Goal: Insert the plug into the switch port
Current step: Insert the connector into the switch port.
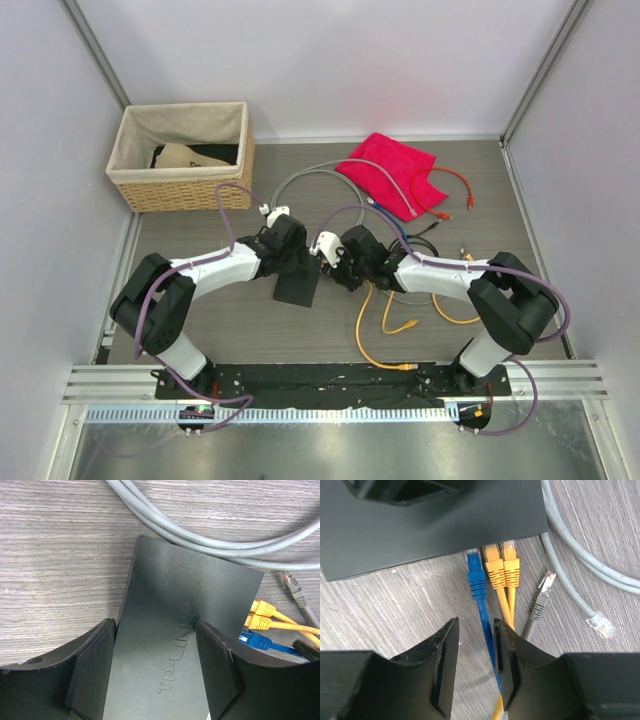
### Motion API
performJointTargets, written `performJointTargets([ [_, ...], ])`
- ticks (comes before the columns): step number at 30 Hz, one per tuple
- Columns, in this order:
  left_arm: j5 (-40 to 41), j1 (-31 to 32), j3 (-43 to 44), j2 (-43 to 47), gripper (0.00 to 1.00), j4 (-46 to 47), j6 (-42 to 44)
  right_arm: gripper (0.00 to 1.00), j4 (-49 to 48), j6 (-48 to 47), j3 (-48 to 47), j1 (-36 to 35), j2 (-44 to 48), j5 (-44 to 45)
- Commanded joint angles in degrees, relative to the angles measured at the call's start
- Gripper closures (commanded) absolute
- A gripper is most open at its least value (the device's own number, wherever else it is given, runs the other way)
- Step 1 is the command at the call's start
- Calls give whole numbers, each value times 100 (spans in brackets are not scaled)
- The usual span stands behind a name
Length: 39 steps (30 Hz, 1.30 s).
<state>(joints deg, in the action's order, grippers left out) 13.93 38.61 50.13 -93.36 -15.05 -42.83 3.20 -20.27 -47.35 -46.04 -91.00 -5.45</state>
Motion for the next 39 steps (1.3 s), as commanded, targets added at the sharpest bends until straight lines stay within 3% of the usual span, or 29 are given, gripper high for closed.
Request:
performJointTargets([
  [1,-295,112,-592,-701,33,-1369,310,60,-136,-135,-178,25,-163,124],
  [6,-330,103,-618,-666,33,-1325,301,64,-223,-144,-195,25,-322,1],
  [11,-558,33,-741,-508,33,-1028,301,86,-285,-144,-178,34,-313,-158],
  [15,-821,-90,-942,-122,28,-597,328,99,-285,-152,-178,51,-304,-228],
  [22,-1358,-731,-1391,608,18,669,275,99,-285,-179,-160,87,-339,-377],
  [28,-1954,-969,-1208,179,17,1100,451,99,-285,-293,-143,87,-304,-509],
  [34,-2561,-969,-979,-550,25,1144,425,99,-785,-91,-134,87,-348,-685],
  [39,-2949,-917,-1312,-639,33,1338,153,99,-1583,409,-46,95,-322,-957],
])
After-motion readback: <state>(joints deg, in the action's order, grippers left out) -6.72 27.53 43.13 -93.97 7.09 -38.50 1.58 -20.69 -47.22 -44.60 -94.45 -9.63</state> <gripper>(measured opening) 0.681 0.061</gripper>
